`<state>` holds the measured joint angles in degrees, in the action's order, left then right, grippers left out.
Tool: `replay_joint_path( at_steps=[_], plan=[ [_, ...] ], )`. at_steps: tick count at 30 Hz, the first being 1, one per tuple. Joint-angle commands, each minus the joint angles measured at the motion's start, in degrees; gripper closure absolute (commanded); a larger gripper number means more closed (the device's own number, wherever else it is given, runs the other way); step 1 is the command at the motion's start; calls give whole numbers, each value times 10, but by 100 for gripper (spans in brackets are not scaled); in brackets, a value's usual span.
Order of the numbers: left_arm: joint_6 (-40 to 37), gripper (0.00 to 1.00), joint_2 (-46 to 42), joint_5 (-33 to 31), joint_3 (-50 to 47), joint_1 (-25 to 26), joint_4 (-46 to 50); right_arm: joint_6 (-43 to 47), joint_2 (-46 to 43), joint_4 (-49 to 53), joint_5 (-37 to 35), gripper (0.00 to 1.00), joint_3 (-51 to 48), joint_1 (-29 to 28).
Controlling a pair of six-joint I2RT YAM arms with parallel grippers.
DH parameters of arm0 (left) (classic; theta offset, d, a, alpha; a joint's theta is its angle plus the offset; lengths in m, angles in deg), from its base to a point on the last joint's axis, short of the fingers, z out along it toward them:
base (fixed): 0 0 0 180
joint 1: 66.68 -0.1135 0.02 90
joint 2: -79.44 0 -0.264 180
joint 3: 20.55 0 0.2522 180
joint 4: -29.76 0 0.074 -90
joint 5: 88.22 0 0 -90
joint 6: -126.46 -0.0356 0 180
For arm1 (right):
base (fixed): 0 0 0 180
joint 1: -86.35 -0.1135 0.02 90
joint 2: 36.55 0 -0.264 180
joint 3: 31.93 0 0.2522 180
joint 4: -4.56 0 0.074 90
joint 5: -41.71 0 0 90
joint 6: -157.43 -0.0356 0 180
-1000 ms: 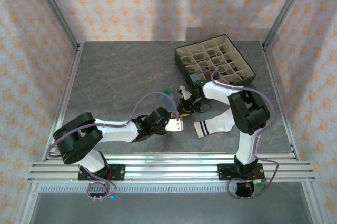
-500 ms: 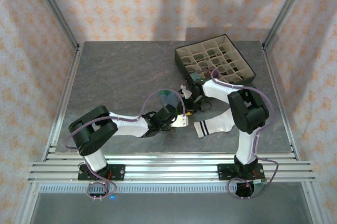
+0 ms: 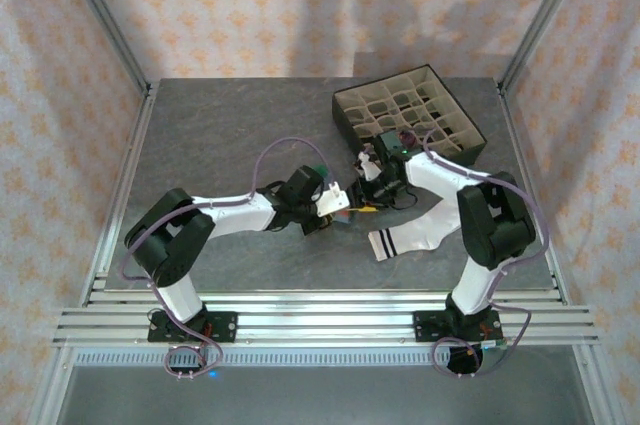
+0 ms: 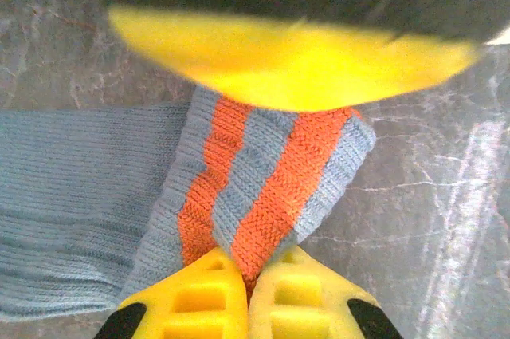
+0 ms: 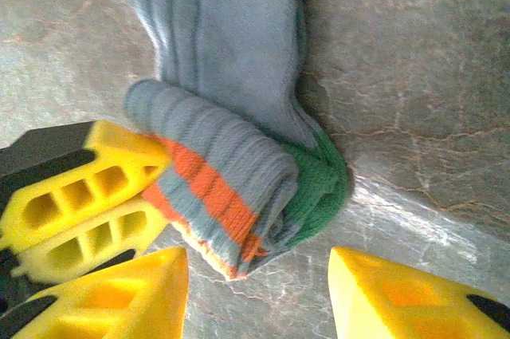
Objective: Roll the socks
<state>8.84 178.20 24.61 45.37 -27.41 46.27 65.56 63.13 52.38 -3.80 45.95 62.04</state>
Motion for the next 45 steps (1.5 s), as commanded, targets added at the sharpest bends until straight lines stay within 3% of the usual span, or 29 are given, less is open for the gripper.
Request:
replay_joint_path(
  at_steps=[1, 8, 11, 21, 30, 34, 37, 40, 45],
  plan=[
    [45, 100, 26, 124, 19, -21, 115, -1, -31, -51, 21, 50, -22, 2],
    [62, 100, 90, 255, 91, -66, 187, 12, -35, -131, 48, 49, -39, 2],
    [79, 100, 115, 282, 108, -81, 200, 23, -23, -150, 60, 49, -38, 1],
    [172, 100, 140, 319, 83, -122, 152, 46, 24, -211, 139, 44, -65, 0],
    [245, 100, 165, 333, 65, -158, 118, 68, 26, -221, 119, 46, -89, -19],
    [274, 100, 173, 335, 62, -172, 106, 89, 25, -195, 50, 54, -83, -43],
    [271, 100, 170, 329, 57, -173, 108, 86, 34, -173, -1, 70, -68, -59],
    [273, 91, 139, 292, 30, -173, 79, 76, 57, -127, -44, 87, -35, -66],
    [272, 76, 39, 246, -51, -169, -21, 66, 115, -18, -75, 93, 41, -67]
  ],
)
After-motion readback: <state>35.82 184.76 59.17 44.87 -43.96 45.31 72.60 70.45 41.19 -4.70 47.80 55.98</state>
